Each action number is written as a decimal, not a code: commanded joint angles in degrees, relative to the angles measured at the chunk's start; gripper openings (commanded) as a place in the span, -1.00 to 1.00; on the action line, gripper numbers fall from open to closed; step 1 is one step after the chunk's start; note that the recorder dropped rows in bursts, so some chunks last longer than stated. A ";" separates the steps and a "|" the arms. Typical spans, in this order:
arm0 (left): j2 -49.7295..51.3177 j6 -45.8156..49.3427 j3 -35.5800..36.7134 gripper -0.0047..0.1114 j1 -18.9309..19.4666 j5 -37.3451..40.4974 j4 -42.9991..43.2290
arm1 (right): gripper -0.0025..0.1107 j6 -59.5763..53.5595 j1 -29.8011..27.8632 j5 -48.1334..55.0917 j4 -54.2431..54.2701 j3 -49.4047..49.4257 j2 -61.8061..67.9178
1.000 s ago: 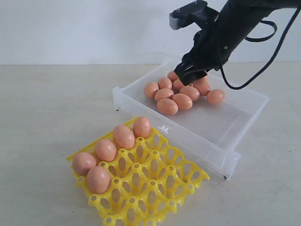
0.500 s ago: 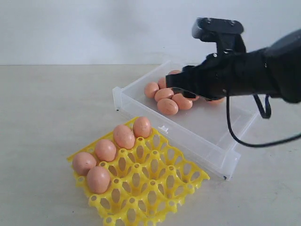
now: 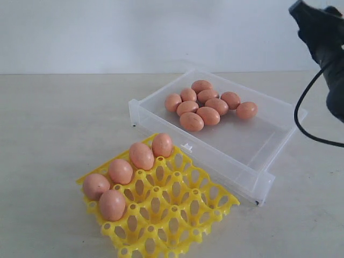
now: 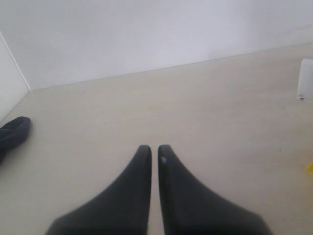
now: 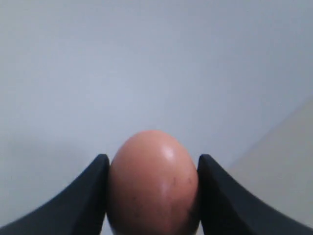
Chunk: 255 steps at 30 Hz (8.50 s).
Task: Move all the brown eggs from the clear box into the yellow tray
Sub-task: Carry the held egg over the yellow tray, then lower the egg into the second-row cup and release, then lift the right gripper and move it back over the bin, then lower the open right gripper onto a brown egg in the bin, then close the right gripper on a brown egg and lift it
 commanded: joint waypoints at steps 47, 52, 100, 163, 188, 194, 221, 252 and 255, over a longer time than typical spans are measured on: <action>-0.18 -0.23 0.20 -0.85 0.08 0.02 0.07 | -0.96 39.58 14.53 4.66 -92.26 0.17 20.00; -0.18 -0.23 0.20 -0.85 0.08 0.02 0.07 | -0.96 39.02 14.53 -0.81 -86.85 0.17 20.81; -0.18 -0.23 0.20 -0.85 0.08 0.02 0.07 | 0.00 38.52 16.08 0.48 -79.88 0.17 25.89; -0.18 -0.23 0.20 -0.85 0.08 0.02 0.07 | -0.96 -37.98 -8.94 116.36 -23.45 -54.90 27.63; -0.18 -0.23 0.20 -0.85 0.08 0.02 0.07 | 0.04 -54.42 -6.27 89.27 -23.73 -55.22 37.55; -0.18 -0.23 0.20 -0.85 0.08 0.02 0.07 | 0.04 -54.42 -6.27 87.22 -22.83 -55.22 40.97; -0.18 -0.23 0.20 -0.85 0.08 0.02 0.07 | 0.04 -39.69 -6.38 79.79 -24.30 -55.22 45.67; -0.18 -0.23 0.20 -0.85 0.08 0.02 0.07 | -0.91 -48.37 -6.38 103.66 -29.36 -55.22 33.33; -0.18 -0.23 0.20 -0.85 0.08 0.02 0.07 | -0.56 -51.39 -6.38 105.95 -30.81 -55.22 34.00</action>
